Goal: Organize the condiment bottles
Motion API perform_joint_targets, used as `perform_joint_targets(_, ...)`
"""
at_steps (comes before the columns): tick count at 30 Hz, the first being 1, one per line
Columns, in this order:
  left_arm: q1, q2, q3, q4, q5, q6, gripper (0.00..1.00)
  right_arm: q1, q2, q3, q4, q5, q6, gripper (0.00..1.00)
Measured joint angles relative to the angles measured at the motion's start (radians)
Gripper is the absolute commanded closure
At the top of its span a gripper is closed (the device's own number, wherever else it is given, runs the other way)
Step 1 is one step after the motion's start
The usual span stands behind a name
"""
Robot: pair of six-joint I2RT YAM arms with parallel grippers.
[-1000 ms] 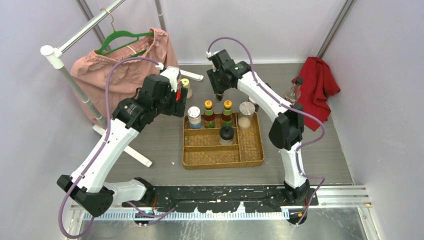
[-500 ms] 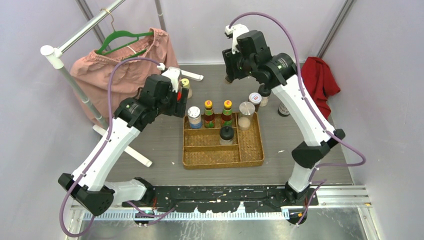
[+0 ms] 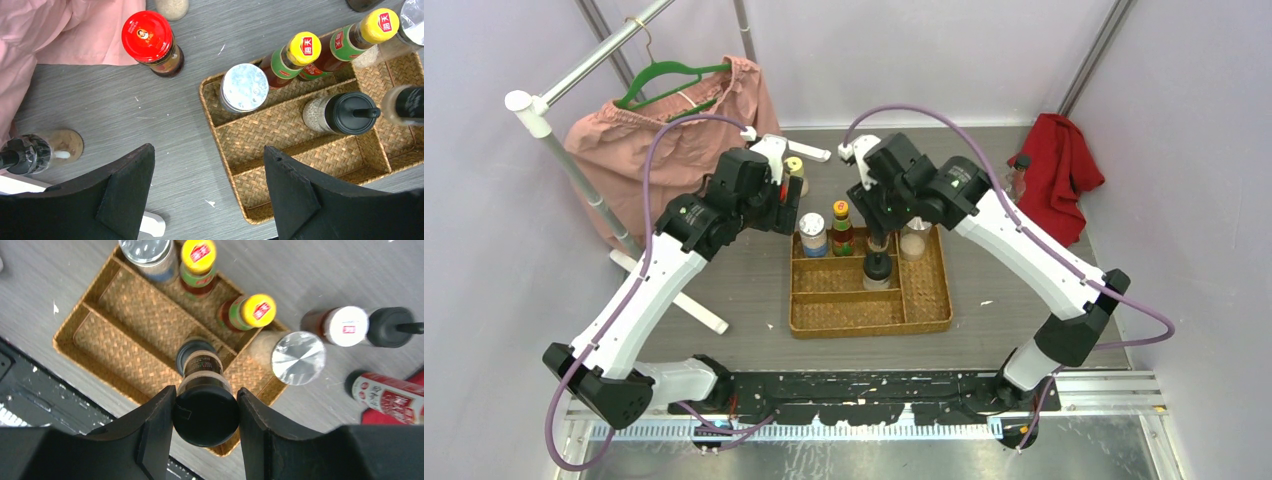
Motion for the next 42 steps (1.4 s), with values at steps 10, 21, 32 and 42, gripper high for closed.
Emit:
perform_joint_targets(10,0.000,0.000,-0.014,0.000,0.000,-0.001,0.20,0.098,-0.021,-0.202,0.107,-0.017,0.049,0.51)
perform_joint_targets(21,0.000,-0.001,-0.027,0.002,0.000,-0.003,0.20,0.166,-0.020,-0.273,0.242,-0.019,0.079,0.52)
perform_joint_targets(32,0.000,-0.128,-0.035,0.002,-0.033,-0.058,0.14,0.179,0.019,-0.395,0.394,0.003,0.083,0.52)
perform_joint_targets(42,0.000,-0.288,-0.037,-0.026,-0.139,-0.133,0.00,0.179,0.081,-0.428,0.486,0.030,0.082,0.53)
